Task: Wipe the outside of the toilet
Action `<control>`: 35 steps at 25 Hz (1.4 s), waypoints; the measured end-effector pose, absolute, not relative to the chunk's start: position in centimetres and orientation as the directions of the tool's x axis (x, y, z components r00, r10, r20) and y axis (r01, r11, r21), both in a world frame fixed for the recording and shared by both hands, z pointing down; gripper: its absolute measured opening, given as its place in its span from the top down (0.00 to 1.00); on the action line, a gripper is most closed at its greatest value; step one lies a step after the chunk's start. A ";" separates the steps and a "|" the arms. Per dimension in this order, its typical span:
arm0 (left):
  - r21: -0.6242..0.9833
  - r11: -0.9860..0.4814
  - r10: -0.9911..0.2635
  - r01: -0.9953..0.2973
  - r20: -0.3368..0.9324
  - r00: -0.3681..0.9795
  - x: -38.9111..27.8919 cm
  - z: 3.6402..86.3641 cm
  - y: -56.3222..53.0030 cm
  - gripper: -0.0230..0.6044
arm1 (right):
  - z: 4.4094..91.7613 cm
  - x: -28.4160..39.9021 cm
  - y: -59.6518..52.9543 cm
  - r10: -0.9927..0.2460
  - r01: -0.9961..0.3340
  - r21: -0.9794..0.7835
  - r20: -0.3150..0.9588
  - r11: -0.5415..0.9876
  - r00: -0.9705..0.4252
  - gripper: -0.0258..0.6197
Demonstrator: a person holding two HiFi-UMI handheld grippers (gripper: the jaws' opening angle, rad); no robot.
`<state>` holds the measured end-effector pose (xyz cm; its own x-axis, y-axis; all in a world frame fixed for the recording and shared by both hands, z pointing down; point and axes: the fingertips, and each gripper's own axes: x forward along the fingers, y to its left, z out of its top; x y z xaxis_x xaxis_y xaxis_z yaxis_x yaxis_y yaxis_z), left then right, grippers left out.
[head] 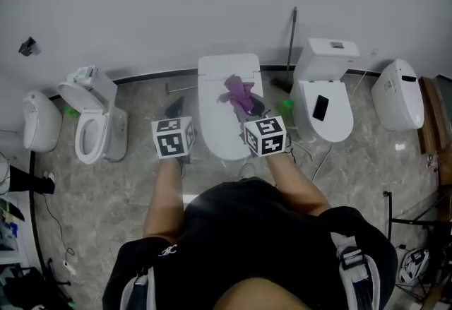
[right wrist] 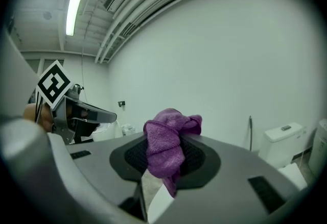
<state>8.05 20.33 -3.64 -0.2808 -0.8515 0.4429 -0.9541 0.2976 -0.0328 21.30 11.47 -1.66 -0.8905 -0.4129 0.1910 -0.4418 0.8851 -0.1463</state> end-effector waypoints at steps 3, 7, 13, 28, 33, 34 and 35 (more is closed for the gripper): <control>-0.024 0.318 -0.837 -0.948 0.463 -0.293 6.2 -2.6 16.4 0.95 | -1.2 19.2 7.3 -0.386 -0.418 -0.131 0.210 0.899 -0.898 0.79; -0.012 0.348 -0.809 -0.938 0.501 -0.306 4.2 -0.7 12.8 0.95 | 0.0 16.6 3.0 -0.342 -0.380 -0.137 0.237 0.915 -0.909 0.79; 0.006 0.365 -0.776 -0.931 0.554 -0.301 0.7 2.2 10.9 0.95 | 2.2 11.2 0.4 -0.219 -0.262 -0.176 0.232 0.949 -0.948 0.79; 0.057 0.195 -0.752 -0.979 0.650 -0.111 -17.3 10.9 1.7 0.95 | 13.9 -8.6 -7.2 -0.288 -0.389 -0.188 0.408 0.902 -0.866 0.79; 0.095 0.152 -0.738 -0.984 0.673 -0.049 -23.4 16.2 -2.4 0.95 | 19.8 -15.5 -11.9 -0.318 -0.444 -0.222 0.437 0.868 -0.841 0.79; 0.109 0.150 -0.735 -0.983 0.677 -0.038 -24.6 17.4 -3.2 0.95 | 21.1 -16.8 -12.4 -0.297 -0.427 -0.235 0.440 0.873 -0.848 0.79; 0.120 0.149 -0.733 -0.982 0.680 -0.028 -25.7 18.6 -4.1 0.95 | 22.5 -18.0 -13.0 -0.273 -0.409 -0.244 0.446 0.879 -0.852 0.79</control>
